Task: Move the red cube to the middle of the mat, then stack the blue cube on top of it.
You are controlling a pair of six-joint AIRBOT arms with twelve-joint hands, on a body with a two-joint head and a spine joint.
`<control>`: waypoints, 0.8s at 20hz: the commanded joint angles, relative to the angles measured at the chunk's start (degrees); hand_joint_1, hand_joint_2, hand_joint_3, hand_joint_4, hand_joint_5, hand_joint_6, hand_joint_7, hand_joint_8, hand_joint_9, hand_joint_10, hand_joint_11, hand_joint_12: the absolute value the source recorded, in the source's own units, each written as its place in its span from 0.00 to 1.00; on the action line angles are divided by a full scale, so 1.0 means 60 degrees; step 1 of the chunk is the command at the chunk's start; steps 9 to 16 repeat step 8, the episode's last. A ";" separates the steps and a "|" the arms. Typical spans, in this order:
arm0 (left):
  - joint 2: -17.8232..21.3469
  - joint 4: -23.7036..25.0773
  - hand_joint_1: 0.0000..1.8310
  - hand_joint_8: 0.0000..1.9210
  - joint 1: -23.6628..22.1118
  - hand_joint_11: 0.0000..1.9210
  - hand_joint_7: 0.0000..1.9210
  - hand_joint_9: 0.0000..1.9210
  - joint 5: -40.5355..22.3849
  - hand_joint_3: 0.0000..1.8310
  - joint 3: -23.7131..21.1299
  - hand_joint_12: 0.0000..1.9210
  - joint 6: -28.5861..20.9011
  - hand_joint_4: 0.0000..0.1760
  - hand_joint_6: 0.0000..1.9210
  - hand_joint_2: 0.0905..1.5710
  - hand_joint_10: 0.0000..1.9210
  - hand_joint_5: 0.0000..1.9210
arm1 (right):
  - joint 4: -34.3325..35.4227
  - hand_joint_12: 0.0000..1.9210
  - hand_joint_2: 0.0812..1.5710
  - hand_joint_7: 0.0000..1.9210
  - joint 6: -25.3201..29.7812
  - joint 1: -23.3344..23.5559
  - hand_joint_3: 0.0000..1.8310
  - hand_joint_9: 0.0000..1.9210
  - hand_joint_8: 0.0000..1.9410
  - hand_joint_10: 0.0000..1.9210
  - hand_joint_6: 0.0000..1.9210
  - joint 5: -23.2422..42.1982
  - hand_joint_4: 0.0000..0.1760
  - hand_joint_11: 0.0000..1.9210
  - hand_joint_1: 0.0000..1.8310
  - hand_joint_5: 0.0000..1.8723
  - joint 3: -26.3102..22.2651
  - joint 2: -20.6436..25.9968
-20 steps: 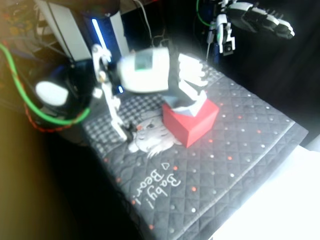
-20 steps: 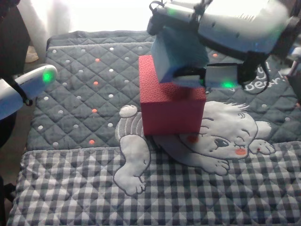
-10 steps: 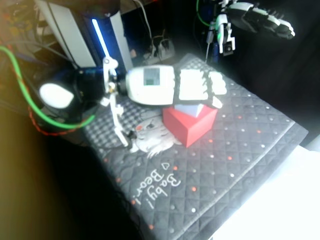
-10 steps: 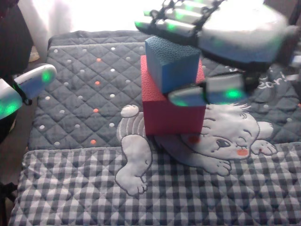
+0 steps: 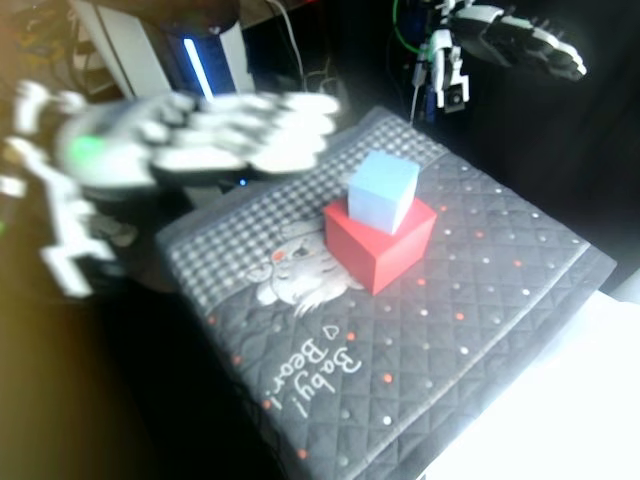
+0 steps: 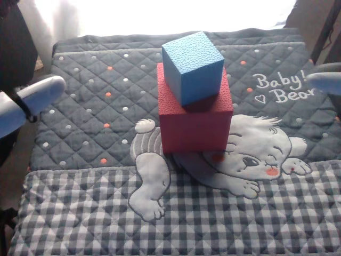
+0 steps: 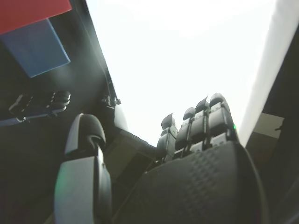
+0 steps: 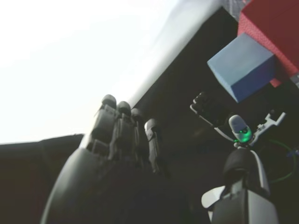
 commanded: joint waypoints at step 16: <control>0.0580 0.0804 0.31 0.00 -0.0096 0.00 0.00 0.00 -0.1222 0.00 -0.0227 0.00 0.0181 1.00 0.00 0.62 0.00 0.00 | 0.1484 0.00 0.62 0.00 -0.1124 -0.1697 0.00 0.00 0.00 0.00 0.00 0.4057 0.76 0.00 0.40 0.00 -0.0885 0.0833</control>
